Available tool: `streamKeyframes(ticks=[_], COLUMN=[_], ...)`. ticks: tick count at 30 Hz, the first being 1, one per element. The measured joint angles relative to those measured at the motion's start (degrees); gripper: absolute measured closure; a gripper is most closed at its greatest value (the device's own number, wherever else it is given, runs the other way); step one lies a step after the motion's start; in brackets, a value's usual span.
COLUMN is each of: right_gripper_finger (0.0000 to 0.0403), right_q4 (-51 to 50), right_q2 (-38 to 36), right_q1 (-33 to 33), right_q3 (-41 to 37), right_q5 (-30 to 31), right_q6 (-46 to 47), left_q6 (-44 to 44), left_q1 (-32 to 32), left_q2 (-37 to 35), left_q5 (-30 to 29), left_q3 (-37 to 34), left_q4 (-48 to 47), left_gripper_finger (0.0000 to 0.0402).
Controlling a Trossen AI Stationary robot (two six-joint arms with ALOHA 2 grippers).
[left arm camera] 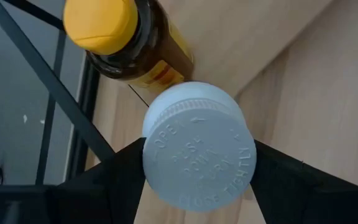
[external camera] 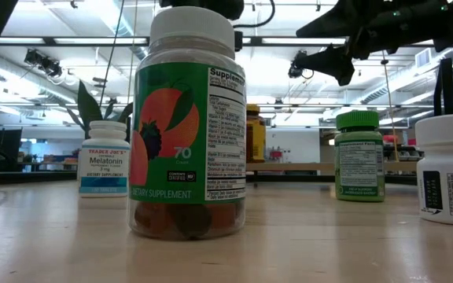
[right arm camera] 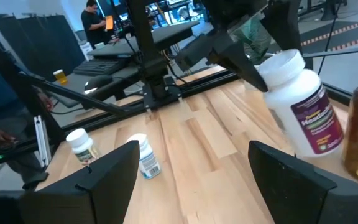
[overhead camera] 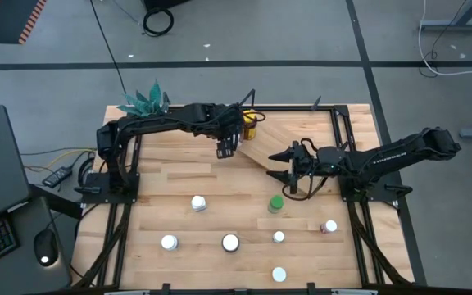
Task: Pick and place medicine bottles onto shelf by color
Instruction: Put the white and red pill bottle on the shelf, then adjust the yellow pill bottle on the shelf
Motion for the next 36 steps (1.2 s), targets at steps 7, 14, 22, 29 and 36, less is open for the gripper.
streamKeyframes(ticks=[7,14,22,29,36], right_gripper_finger=[0.0095,0.0095,0.0095,0.0095,0.0095], right_q4=[0.0,-0.3,-1.4,-1.6,-1.8], right_q2=[0.0,0.0,0.0,0.0,0.0], right_q1=[-0.2,-0.2,-0.2,-0.2,-0.2], right_q3=[0.0,0.0,0.0,0.0,0.0], right_q5=[-0.1,-0.2,-0.4,-0.5,-0.6], right_q6=[0.0,0.0,0.0,0.0,0.0], left_q6=[-0.1,-0.2,1.3,1.3,1.2], left_q1=[1.5,1.9,1.7,1.7,1.8], left_q2=[0.0,2.1,3.5,3.7,3.7], left_q5=[1.7,4.0,4.1,4.2,4.2], left_q3=[0.6,0.7,0.7,3.8,6.7], left_q4=[1.1,1.8,2.4,2.5,1.1], left_gripper_finger=[0.0152,0.0142,0.0139,0.0122,0.013])
